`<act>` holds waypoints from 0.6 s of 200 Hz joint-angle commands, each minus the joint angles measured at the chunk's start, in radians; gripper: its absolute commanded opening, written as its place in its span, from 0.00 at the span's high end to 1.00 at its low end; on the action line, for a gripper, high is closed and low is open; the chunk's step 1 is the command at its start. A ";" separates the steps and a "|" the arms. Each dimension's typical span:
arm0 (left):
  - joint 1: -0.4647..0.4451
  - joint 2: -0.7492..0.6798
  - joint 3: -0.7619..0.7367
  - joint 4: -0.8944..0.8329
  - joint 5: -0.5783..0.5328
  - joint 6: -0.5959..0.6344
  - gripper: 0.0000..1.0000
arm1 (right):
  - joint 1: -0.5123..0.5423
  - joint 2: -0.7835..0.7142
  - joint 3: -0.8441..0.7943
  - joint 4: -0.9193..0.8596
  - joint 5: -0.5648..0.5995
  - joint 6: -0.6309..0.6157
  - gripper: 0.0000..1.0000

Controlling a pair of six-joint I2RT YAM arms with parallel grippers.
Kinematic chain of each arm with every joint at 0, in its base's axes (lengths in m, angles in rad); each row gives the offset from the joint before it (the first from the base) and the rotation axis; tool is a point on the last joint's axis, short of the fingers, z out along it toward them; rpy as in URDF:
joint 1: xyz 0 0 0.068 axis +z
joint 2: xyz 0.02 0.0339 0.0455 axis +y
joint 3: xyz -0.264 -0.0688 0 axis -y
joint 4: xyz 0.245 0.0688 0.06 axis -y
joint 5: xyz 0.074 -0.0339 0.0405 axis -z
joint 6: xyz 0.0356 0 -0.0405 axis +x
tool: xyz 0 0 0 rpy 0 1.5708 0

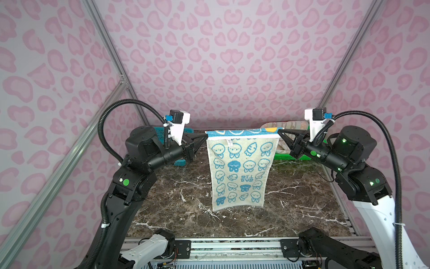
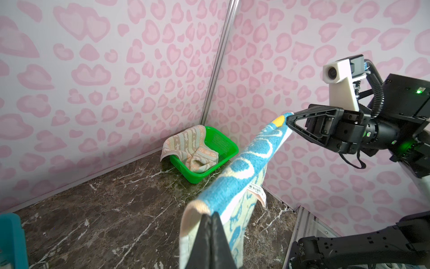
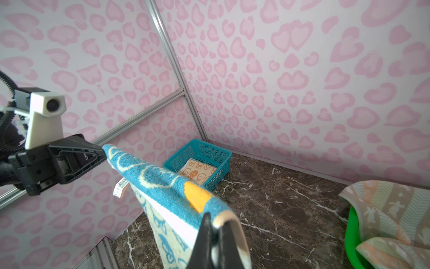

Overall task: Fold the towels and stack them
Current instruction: 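Lift the blue towel with both grippers, spreading its edge between them, then lower the blue towel flat onto the table with both grippers, drawing it toward the robot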

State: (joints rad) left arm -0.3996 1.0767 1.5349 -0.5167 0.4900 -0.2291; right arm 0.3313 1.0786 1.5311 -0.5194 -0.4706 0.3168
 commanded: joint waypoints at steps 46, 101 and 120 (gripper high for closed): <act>0.061 0.323 -0.022 0.085 -0.111 0.042 0.97 | -0.108 0.366 0.001 0.108 -0.041 0.136 1.00; 0.114 0.672 0.071 0.118 -0.038 0.073 0.97 | -0.138 0.684 0.104 0.132 -0.093 0.059 1.00; 0.119 0.721 0.081 0.107 -0.020 0.077 0.97 | -0.138 0.728 0.106 0.091 -0.105 0.044 1.00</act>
State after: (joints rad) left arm -0.2871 1.7508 1.5906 -0.4355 0.4282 -0.1738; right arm 0.1944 1.7660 1.6329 -0.4099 -0.5449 0.4049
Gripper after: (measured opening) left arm 0.050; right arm 0.055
